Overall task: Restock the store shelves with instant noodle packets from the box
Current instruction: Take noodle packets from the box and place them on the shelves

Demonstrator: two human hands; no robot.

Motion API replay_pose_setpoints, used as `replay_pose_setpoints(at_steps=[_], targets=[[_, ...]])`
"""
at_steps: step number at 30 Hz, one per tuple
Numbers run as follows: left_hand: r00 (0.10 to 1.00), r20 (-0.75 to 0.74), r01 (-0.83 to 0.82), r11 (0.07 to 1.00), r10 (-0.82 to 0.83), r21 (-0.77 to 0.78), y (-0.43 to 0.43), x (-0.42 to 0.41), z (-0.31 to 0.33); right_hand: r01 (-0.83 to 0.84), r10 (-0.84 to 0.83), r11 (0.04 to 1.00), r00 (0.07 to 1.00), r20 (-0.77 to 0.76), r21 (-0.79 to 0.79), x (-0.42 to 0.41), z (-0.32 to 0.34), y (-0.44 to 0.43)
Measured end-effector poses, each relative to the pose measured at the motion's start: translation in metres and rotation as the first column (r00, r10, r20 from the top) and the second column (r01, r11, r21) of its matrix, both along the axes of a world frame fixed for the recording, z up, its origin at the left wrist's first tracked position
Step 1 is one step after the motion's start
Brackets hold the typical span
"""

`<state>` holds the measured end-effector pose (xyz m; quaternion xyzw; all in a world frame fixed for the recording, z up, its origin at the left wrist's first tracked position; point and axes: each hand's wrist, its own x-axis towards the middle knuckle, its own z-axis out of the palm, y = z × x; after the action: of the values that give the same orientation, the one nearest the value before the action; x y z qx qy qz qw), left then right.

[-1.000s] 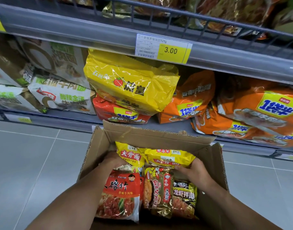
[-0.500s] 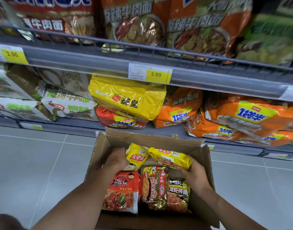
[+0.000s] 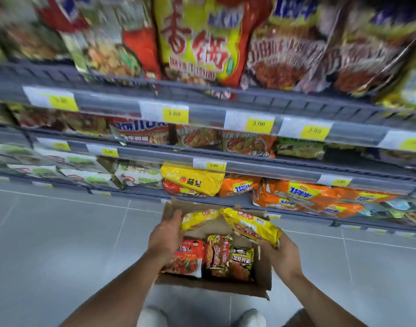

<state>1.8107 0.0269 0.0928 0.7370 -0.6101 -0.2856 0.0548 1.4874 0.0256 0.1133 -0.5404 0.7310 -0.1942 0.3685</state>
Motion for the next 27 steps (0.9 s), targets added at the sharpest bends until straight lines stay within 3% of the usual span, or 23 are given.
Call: replay_pose_setpoints(at_steps=[10, 15, 19, 27], targets=[[0.993, -0.087, -0.084, 0.99, 0.074, -0.115, 0.035, 0.006, 0.242, 0.016, -0.016, 1.0, 0.998, 0.067, 0.001, -0.006, 0.229, 0.002], [0.978, -0.18, -0.128, 0.981, 0.101, -0.146, 0.048, -0.003, 0.346, -0.04, 0.05, 0.995, 0.993, 0.106, -0.093, -0.027, 0.336, -0.002], [0.94, -0.33, -0.136, 0.981, 0.084, -0.14, 0.049, -0.008, 0.405, -0.085, 0.099, 0.989, 0.987, 0.124, -0.121, -0.047, 0.419, -0.015], [0.807, -0.575, -0.261, 0.956, 0.138, -0.137, 0.04, -0.024, 0.497, -0.143, 0.185, 0.979, 0.927, 0.327, -0.147, -0.074, 0.536, -0.034]])
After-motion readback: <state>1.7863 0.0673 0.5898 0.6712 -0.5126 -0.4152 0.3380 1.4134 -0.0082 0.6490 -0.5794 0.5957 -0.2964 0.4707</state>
